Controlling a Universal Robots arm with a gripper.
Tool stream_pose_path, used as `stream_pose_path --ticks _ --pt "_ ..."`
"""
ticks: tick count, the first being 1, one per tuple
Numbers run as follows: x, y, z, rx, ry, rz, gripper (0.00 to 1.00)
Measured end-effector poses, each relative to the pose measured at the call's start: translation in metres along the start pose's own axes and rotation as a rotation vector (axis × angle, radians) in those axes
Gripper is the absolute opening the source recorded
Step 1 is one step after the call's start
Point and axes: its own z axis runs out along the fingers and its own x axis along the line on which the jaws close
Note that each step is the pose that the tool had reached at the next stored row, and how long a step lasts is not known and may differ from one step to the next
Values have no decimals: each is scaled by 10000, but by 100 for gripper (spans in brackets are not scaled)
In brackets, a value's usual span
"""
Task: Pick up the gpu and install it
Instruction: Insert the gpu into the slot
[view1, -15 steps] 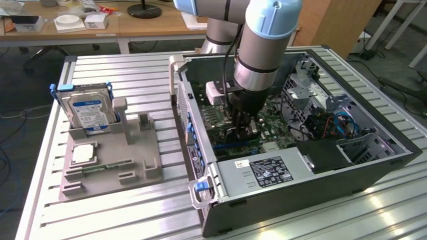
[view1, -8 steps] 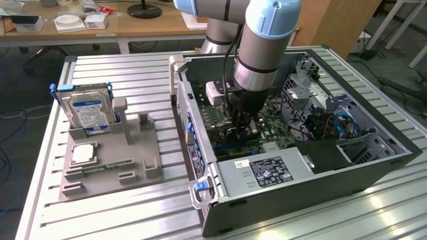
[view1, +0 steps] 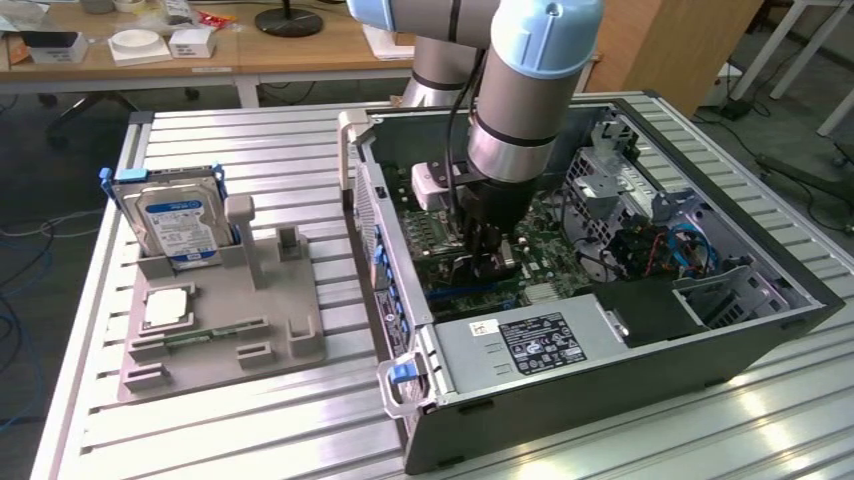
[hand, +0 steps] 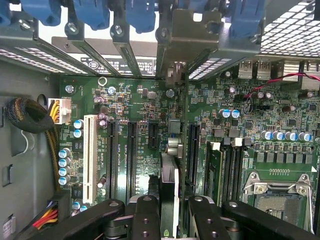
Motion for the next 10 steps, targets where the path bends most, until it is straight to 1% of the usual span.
stream_pose_path --ticks 3,10 --pt "-2 -33 1 -2 2 2 27" --pt "-3 -27 3 3 0 0 27"
